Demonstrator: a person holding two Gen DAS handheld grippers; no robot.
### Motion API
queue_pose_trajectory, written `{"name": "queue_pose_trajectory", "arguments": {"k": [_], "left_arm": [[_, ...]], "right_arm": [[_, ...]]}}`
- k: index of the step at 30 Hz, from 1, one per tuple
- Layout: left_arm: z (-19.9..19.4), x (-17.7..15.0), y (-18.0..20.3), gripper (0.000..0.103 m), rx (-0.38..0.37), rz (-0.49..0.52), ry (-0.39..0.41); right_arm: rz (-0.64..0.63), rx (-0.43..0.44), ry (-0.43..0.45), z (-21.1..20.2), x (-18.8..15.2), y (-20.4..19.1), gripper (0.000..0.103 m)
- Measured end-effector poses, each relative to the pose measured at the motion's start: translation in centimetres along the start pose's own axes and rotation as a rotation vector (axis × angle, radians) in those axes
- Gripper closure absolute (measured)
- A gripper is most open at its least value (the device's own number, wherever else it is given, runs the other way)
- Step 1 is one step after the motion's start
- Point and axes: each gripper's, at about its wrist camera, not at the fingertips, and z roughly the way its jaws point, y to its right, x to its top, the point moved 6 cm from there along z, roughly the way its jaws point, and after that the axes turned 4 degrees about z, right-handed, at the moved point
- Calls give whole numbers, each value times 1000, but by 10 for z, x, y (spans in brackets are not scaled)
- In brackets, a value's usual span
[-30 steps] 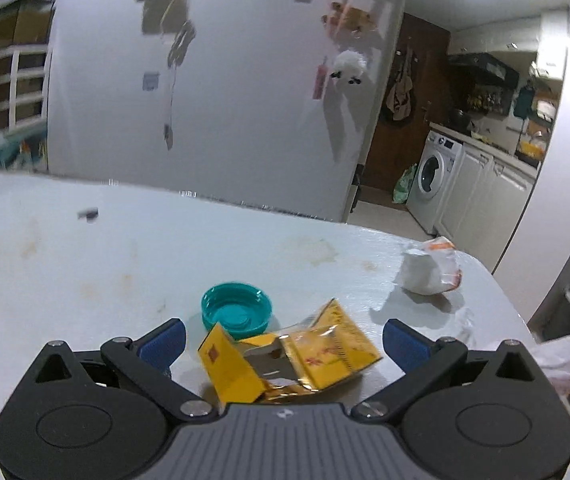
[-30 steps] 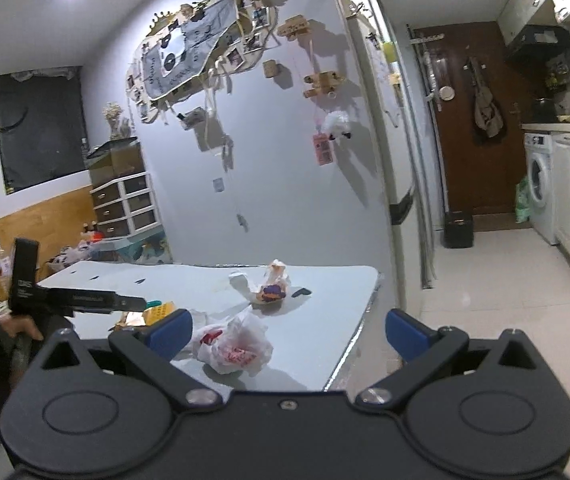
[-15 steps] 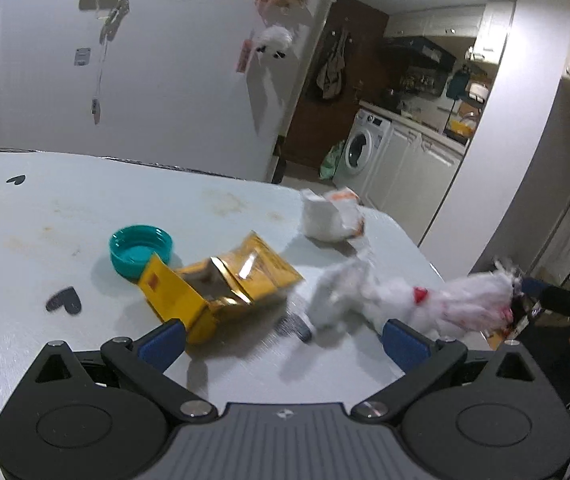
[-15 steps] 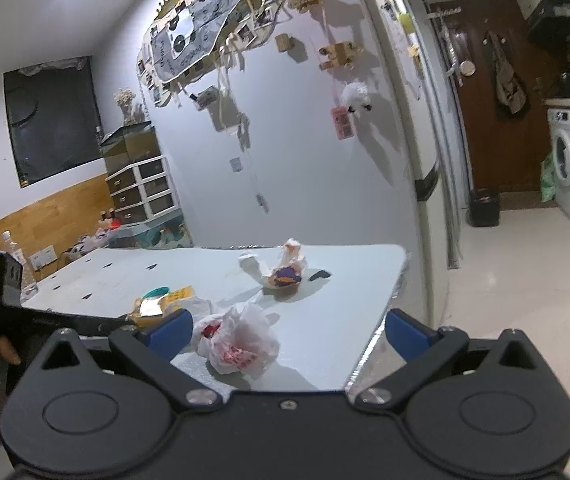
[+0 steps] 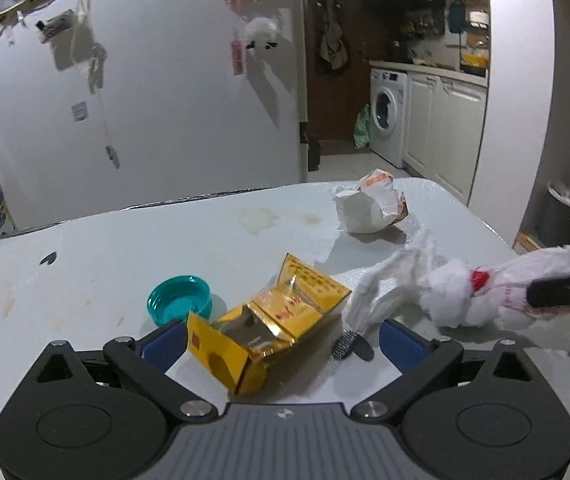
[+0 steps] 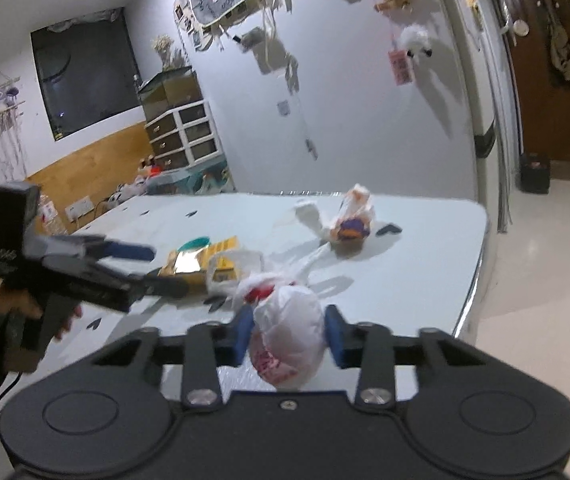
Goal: Collect trash
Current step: 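Lower the left tool toward the yellow packet while the right tool approaches the white plastic bag, then grasp the yellow packet with the left tool while the right tool grasps the white plastic bag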
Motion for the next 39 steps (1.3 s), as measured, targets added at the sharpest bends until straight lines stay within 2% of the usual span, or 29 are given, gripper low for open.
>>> {"name": "queue_pose_trajectory", "arguments": {"k": [3,9,14,21,23,26,36,39], "left_arm": [[9,6,-4,1,-21,0,3],[32,22,-15,1,-32,-39,-7],[50,20,-10,2,-44,-10,-100],[25,6,11,3,-147,-18,-117],[16,1,18,9,-155,-25,-125],[9,-2,27,19,-129,-33,-131],[27,20,28,19,-45,-88,-98],[37,22,28,20,-25,-91,-125]], "right_arm": [[-12,0,-19,-4,-4,0,79],[-22,-16,-19,-22,-9,2,81],[-2,-33,5,-35,-10,10,81],[9,-25,18,-46,-7,15,81],[7,-21,24,-49,-6,14,81],[9,-25,31,-53,-8,11,82],[3,-49,31,-58,-8,11,82],[14,-56,32,-59,-7,14,82]]}}
